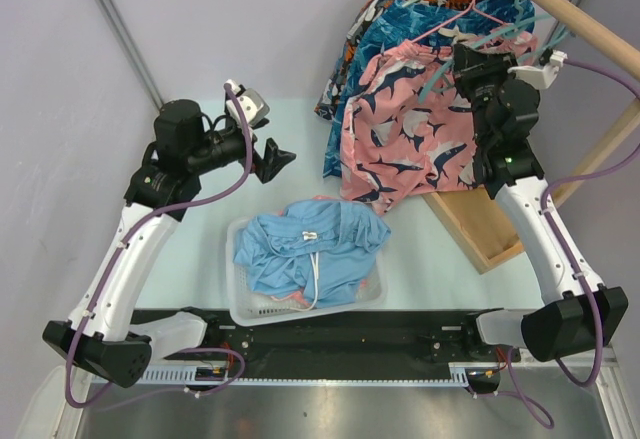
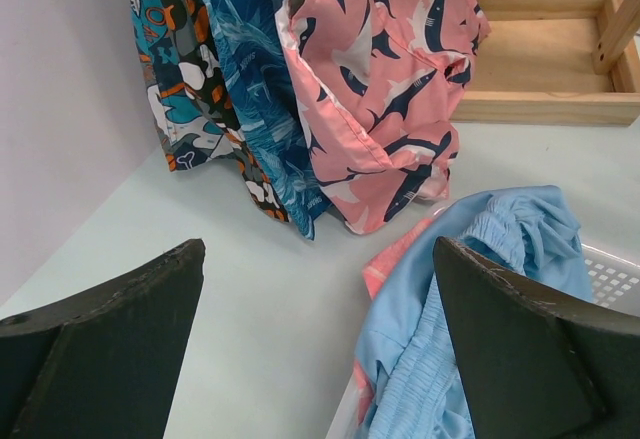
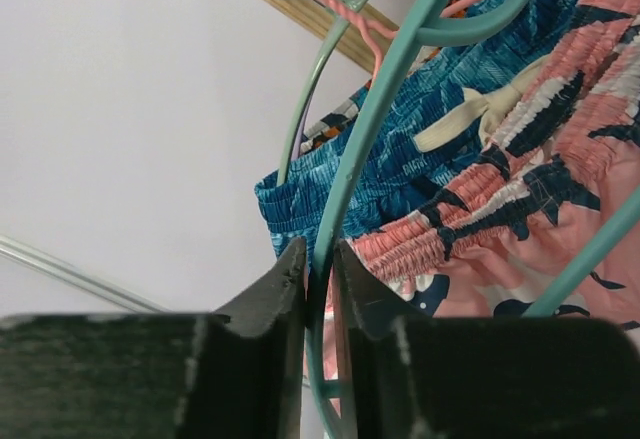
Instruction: Place the shorts on the hanger
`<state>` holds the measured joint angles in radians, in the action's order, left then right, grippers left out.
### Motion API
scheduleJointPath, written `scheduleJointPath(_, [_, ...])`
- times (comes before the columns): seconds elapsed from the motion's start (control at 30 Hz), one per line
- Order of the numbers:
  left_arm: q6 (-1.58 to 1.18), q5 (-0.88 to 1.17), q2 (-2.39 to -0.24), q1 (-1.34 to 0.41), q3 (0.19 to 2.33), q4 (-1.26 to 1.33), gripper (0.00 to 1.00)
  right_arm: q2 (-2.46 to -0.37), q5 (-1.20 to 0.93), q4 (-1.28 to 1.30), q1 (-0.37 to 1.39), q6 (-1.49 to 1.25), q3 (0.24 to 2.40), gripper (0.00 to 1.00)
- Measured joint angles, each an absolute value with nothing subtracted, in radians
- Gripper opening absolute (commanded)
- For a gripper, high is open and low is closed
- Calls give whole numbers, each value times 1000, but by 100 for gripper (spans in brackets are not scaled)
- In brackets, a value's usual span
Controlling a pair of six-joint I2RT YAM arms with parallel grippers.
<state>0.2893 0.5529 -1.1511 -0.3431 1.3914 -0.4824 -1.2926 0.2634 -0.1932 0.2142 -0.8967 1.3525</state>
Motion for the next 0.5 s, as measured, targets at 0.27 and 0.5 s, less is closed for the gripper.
scheduleJointPath(0.27, [289,551,-1151,-343,1395,-484,100,-1296,235,-205,202,-919,1353,0])
scheduleJointPath(0.5, [292,552,-1154,-344,1427,-485,100,-1288,207,-223,200,-905,1353,0])
